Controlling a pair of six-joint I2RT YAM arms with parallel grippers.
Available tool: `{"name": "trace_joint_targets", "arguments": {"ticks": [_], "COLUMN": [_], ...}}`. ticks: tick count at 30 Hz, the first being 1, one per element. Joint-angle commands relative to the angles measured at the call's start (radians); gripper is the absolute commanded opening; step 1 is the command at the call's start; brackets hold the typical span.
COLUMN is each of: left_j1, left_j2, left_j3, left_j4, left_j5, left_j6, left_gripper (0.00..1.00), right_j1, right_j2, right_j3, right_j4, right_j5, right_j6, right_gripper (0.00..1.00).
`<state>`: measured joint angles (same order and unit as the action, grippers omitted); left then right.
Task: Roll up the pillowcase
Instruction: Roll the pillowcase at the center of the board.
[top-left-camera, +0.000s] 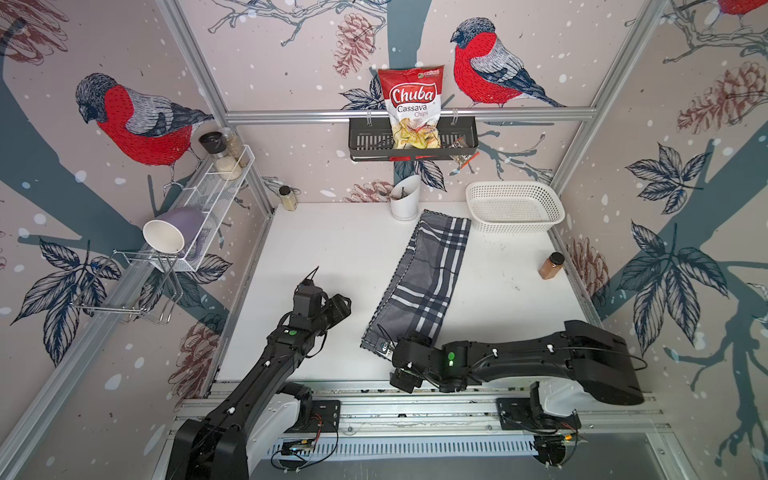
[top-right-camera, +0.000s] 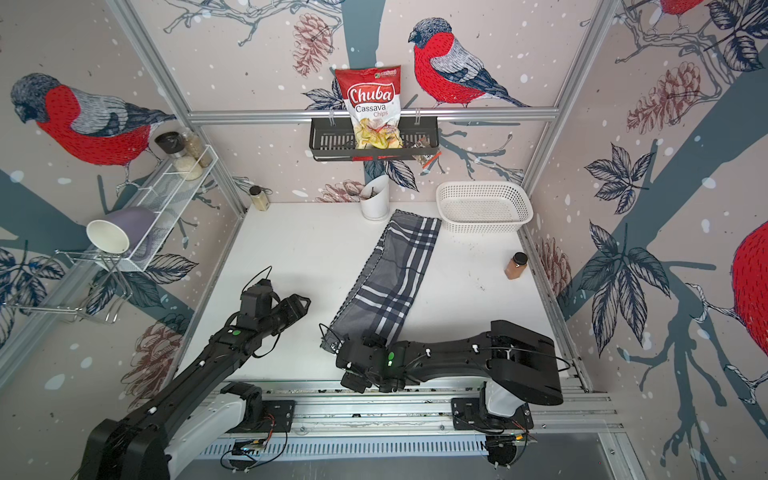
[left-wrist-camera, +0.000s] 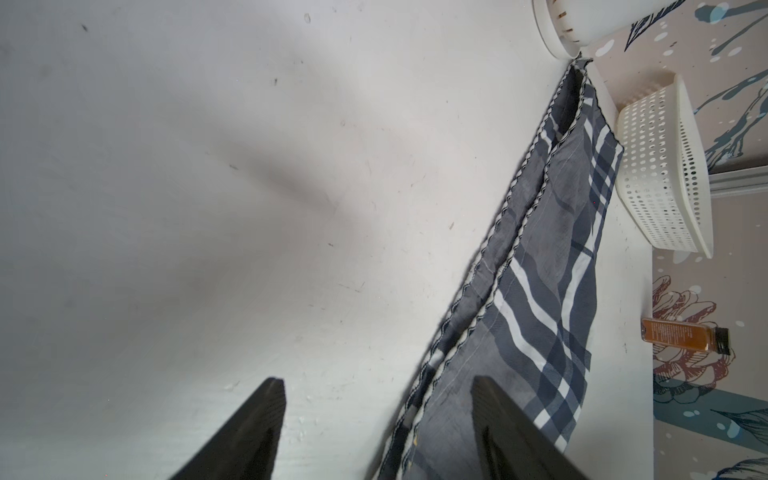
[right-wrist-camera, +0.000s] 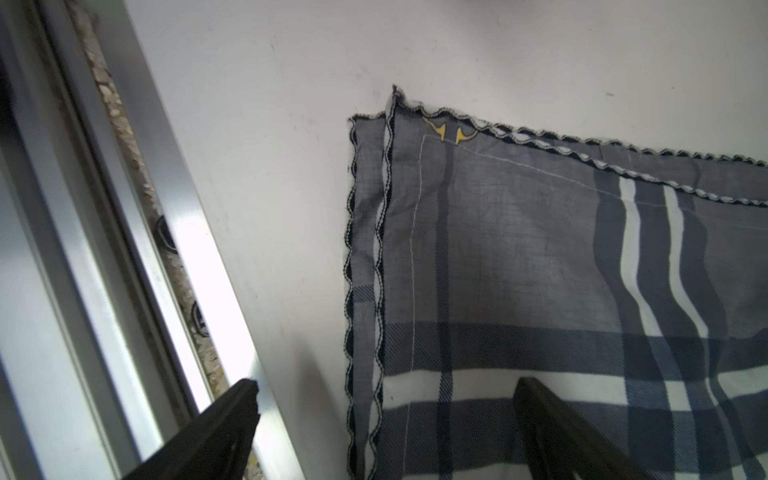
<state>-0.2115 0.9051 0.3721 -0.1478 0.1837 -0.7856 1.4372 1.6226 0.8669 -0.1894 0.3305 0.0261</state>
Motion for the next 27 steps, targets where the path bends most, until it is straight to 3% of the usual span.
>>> {"name": "trace_joint_targets", "arguments": {"ticks": [1, 3, 5, 8, 13, 14, 18, 24, 27], "left_j1": [0.004, 0.005, 0.005, 0.006, 0.004, 0.005, 0.005, 0.005, 0.003], "left_j2": [-0.013, -0.014, -0.012, -0.011, 0.019, 0.029, 0.046, -0.122, -0.207], "left_j3": [-0.002, 0.002, 0.001, -0.026, -0.026, -0.019, 0.003, -0.012, -0.021], "left_j4": [0.003, -0.008, -0.014, 0.01, 0.05, 0.049, 0.04, 0.052, 0.1], "left_j5": [0.008, 0.008, 0.011, -0.002, 0.008, 0.006, 0.001, -0.1, -0.08], "left_j6": [-0.007, 0.0, 0.008, -0.004, -0.013, -0.008, -0.002, 0.006, 0.049], "left_gripper": [0.75, 0.76, 0.76, 0.77, 0.77, 0.77, 0.77, 0.72, 0.7], "right_j1": [0.003, -0.003, -0.011, -0.019, -0.047, -0.052, -0.101, -0.321, -0.393], "right_j2": [0.061, 0.098, 0.12, 0.122, 0.098, 0.089, 0.037, -0.004, 0.047], "right_j3": [0.022, 0.04, 0.046, 0.033, 0.013, 0.008, 0.03, 0.147, 0.261], "right_j4": [-0.008, -0.018, -0.021, -0.024, -0.04, -0.039, -0.073, -0.207, -0.321], "right_j5": [0.092, 0.132, 0.142, 0.127, 0.006, -0.017, -0.231, -0.835, -0.954], "right_j6": [0.011, 0.006, -0.001, -0.017, -0.038, -0.04, -0.052, -0.06, -0.098], "right_gripper": [1.0, 0.99, 0.91, 0.43, 0.04, 0.0, 0.0, 0.0, 0.0]}}
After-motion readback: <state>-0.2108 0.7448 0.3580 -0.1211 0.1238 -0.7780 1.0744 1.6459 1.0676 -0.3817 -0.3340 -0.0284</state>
